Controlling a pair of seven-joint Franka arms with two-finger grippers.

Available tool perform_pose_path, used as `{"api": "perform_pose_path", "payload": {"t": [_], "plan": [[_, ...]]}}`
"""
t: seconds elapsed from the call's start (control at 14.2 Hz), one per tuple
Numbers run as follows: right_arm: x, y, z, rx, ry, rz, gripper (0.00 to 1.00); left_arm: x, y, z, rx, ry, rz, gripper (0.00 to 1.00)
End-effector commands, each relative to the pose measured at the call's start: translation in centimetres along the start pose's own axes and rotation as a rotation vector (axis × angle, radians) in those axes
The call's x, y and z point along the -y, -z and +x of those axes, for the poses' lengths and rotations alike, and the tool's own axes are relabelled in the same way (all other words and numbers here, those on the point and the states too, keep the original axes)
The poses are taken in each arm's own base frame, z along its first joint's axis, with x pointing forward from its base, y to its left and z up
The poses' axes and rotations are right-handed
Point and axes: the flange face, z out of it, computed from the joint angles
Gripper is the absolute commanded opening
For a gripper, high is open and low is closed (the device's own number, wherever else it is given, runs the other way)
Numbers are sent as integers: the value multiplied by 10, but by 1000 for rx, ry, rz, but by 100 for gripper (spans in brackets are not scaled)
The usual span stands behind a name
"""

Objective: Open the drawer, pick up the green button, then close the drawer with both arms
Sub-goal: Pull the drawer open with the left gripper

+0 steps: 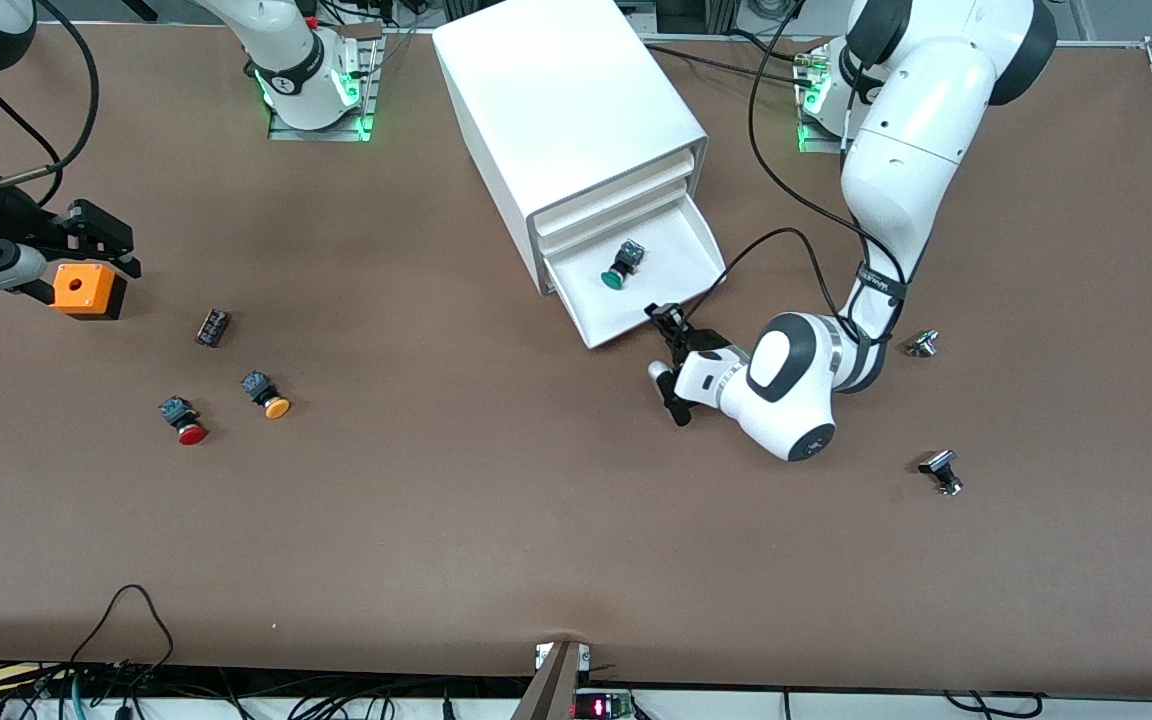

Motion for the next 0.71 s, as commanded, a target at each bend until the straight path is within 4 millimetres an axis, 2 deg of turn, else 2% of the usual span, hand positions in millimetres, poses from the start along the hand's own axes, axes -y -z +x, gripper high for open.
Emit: {"api": "perform_pose_path", "payload": {"t": [0.0,0.42,0.57,0.64], "plan": [[-2,5,1,0,-13,1,100,24,17,2,-39,28,64,9],[-2,5,1,3,-5,-7,100,33,56,0,-94,32,117,14],[-3,4,1,4,-11,-2,100,36,59,-2,-98,37,120,20],[-4,4,1,4,-12,-2,100,36,59,-2,-98,42,120,29]]}}
